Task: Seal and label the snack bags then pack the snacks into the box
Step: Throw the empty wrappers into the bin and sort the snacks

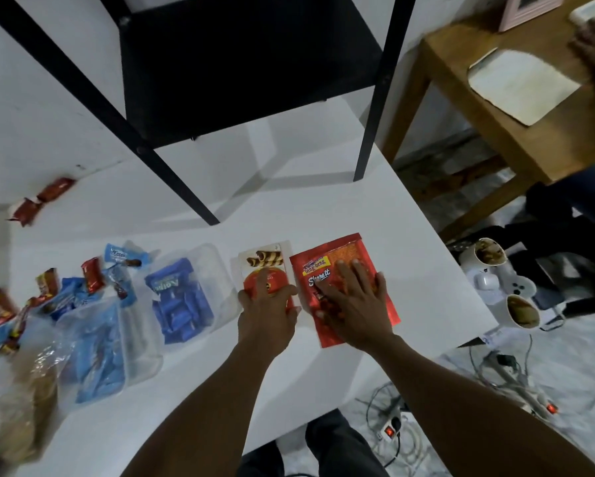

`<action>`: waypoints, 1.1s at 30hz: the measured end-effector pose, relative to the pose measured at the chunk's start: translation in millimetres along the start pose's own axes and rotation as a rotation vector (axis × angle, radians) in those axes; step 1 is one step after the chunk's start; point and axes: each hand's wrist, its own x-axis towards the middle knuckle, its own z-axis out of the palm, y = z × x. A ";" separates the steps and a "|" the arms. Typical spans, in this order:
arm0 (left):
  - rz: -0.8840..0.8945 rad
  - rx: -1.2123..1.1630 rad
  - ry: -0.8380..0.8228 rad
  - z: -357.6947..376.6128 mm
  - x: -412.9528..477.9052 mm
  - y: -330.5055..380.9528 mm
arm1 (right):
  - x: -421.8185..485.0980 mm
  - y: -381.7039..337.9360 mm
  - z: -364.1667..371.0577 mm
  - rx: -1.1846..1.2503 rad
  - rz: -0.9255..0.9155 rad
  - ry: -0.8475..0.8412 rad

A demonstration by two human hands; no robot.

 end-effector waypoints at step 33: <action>-0.089 0.012 0.506 -118.5 -125.5 -177.7 | 37.7 -210.5 -104.2 -0.101 -0.296 0.242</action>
